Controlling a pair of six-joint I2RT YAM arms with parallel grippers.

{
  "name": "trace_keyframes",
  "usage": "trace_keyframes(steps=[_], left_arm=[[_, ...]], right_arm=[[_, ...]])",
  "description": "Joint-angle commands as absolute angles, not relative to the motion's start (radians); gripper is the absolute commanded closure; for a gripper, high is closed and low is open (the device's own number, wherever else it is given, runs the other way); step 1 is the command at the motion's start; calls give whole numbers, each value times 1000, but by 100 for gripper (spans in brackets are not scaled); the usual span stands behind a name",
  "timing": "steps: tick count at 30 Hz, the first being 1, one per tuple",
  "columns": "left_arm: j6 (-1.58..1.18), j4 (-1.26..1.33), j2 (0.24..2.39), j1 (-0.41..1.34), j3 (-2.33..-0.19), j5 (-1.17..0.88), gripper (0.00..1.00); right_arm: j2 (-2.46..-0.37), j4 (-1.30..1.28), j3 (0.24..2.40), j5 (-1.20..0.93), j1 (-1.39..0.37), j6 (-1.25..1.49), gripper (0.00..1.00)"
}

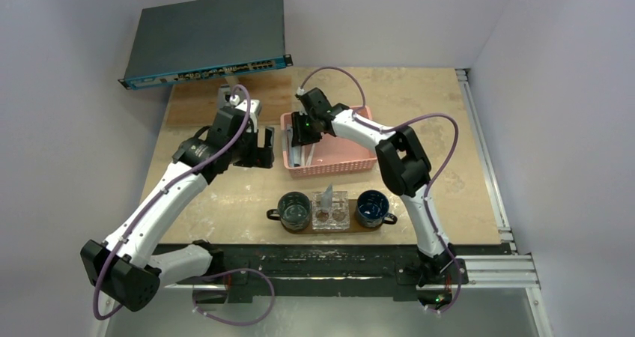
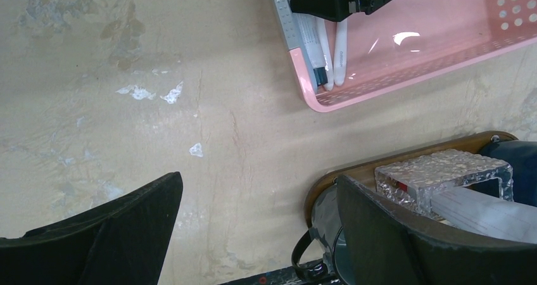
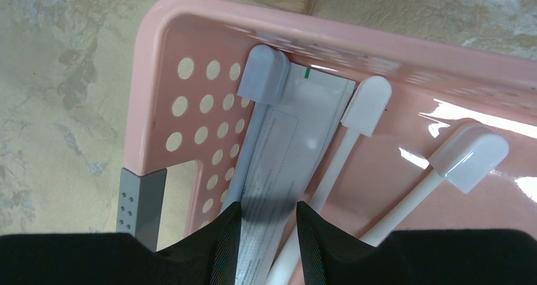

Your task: Prepare toiletry sets of a toothbrush and toothpaste on the tray

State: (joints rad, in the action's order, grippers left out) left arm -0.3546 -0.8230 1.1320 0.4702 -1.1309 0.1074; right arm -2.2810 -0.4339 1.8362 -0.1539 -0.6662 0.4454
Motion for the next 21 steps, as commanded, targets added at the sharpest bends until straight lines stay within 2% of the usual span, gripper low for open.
trace_keyframes(steps=[1,15,18,21], left_arm=[[-336,-784,1135,457,-1132,99,9],[-334,-789,1144,454,-1134,89,9],[-336,-789,1146,453,-1135,86,9],[-336,-790,1144,453,-1135,86,9]], right_arm=[[-2301,-409,1876,-194,-663,462,60],[-2355,-440,1846,-160,-663,445,58],[-2355,-436,1832,-165,-663,443,65],[-2350,-432,1817,-171,-664,439,79]])
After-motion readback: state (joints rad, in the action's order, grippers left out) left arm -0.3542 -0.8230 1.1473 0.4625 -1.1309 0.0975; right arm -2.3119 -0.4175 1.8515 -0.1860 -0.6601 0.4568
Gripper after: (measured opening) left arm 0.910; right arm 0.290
